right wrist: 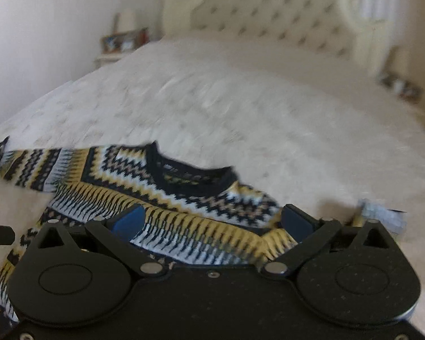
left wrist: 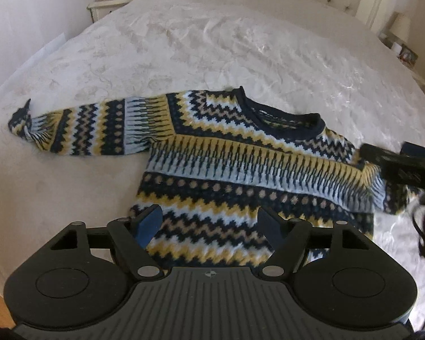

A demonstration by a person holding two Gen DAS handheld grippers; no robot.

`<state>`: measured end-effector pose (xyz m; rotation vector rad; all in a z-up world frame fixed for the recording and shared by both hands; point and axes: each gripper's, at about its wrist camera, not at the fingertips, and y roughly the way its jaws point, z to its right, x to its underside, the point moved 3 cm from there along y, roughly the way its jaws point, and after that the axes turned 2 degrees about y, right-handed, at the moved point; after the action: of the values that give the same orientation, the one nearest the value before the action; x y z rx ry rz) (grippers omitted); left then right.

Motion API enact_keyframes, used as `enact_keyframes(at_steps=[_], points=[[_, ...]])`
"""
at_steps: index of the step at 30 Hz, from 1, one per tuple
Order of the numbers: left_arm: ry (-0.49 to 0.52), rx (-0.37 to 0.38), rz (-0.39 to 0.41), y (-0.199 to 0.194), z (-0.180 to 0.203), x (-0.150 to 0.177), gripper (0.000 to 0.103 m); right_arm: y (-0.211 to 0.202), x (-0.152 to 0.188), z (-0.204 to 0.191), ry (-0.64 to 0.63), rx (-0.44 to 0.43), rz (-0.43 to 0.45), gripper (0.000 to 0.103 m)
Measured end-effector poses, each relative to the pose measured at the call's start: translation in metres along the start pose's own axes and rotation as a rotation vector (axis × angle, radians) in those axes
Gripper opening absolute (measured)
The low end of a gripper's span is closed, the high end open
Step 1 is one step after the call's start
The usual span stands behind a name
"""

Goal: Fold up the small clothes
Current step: 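Reach to a sweater sleeve cuff and close the right gripper on it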

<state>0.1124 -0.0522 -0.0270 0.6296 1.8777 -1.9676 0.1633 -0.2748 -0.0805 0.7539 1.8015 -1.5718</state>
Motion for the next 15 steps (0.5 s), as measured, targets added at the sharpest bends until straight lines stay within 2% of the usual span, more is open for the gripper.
enact_keyframes(at_steps=[3, 5, 7, 15], points=[[-0.038, -0.008, -0.043, 0.013, 0.001, -0.001, 0.073, 0.044, -0.012, 0.011, -0.049, -0.022, -0.061, 0.101], [-0.061, -0.015, -0.088, 0.022, 0.000, 0.001, 0.073, 0.069, -0.016, 0.018, -0.065, -0.053, -0.112, 0.090], [-0.087, -0.021, -0.123, 0.030, -0.001, 0.003, 0.073, 0.098, -0.023, 0.027, -0.066, -0.082, -0.169, 0.085], [-0.159, -0.077, -0.197, 0.043, -0.011, 0.011, 0.073, 0.187, -0.026, 0.042, -0.187, -0.094, -0.307, 0.072]])
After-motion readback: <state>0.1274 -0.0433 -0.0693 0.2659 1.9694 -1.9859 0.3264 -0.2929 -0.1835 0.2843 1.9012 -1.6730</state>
